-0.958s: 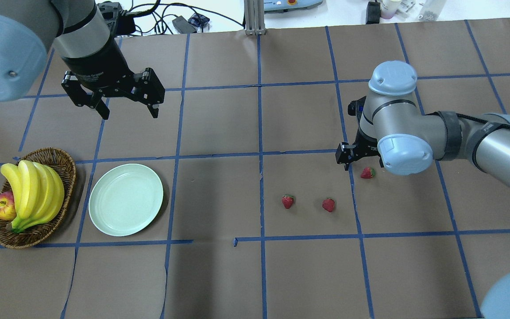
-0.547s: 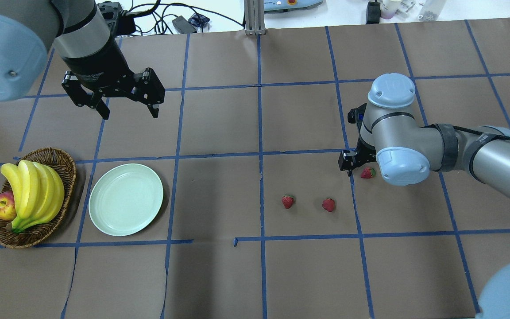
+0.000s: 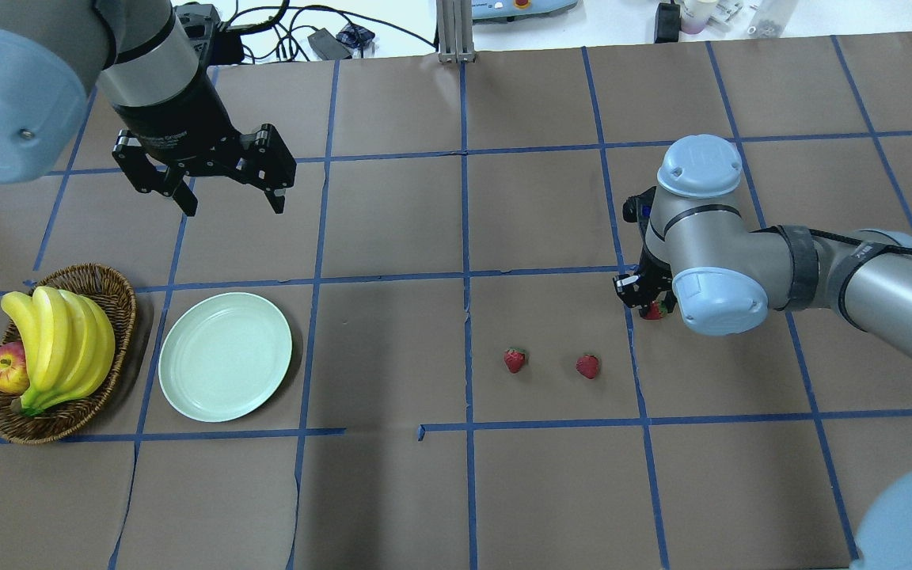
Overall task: Collect all strawberries into plate
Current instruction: 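Move the right gripper over the strawberry farthest from the plate, then lower the right gripper and grasp the strawberry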
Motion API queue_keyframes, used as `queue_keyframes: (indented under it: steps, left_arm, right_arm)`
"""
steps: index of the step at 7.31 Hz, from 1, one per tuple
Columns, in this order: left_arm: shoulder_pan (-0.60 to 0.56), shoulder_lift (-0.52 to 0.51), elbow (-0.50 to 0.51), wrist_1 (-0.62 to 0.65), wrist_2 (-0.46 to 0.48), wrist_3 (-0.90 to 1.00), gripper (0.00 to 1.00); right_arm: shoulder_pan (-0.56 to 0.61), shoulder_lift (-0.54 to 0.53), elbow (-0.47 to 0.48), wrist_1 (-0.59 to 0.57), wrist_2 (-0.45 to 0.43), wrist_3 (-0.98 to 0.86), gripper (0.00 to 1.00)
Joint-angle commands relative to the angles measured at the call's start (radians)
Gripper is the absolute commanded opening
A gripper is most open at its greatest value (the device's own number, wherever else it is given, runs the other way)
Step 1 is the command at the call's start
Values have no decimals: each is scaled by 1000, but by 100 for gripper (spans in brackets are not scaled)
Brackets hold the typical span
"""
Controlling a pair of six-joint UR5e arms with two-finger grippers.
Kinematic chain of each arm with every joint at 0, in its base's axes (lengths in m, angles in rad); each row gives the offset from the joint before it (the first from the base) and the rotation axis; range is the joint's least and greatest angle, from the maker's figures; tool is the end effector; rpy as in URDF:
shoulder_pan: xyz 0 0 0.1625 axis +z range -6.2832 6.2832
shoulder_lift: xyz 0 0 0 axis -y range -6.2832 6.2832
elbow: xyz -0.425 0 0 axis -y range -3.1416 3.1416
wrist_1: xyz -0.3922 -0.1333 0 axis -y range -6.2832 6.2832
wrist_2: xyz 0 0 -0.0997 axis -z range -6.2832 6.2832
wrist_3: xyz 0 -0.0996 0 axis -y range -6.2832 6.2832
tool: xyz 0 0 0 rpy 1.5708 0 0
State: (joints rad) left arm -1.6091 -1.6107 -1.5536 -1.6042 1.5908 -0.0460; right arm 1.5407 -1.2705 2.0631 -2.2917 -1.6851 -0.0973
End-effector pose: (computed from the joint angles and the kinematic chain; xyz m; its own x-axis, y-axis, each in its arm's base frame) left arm -0.1505 -0.4976 0.4732 -0.9997 -0.0065 -0.0225 -0.0077 0.9985 0.0551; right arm 0.1070 -0.4968 0.1833 -0.9915 -0.0752 0.1063 -0.0666 0.9944 0.0823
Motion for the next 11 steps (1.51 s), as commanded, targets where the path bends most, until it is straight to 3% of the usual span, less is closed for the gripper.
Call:
queue_keyframes:
  steps: [1,3,4,6,9,10,11]
  left_arm:
    - [0,0,0,1,0,0,100]
    - [0,2,0,1,0,0,100]
    - [0,2,0,1,0,0,100]
    - [0,2,0,1,0,0,100]
    - [0,3,0,0,0,0,100]
    - [0,6,0,0,0,0,100]
    - [0,5,0,0,0,0,100]
  right_arm:
    - [4,-15,-56,1,19,13,10]
    - [86,-17,-167,15,185,135,10]
    - [181,-6,-187,9,202,291,10]
    - [338,40,-227,-2,208,391,10]
    - [522,199,-293,-81,209,487,13]
    - [522,207,-290,-84,209,487,22]
    - [522,204,-291,-78,205,485,84]
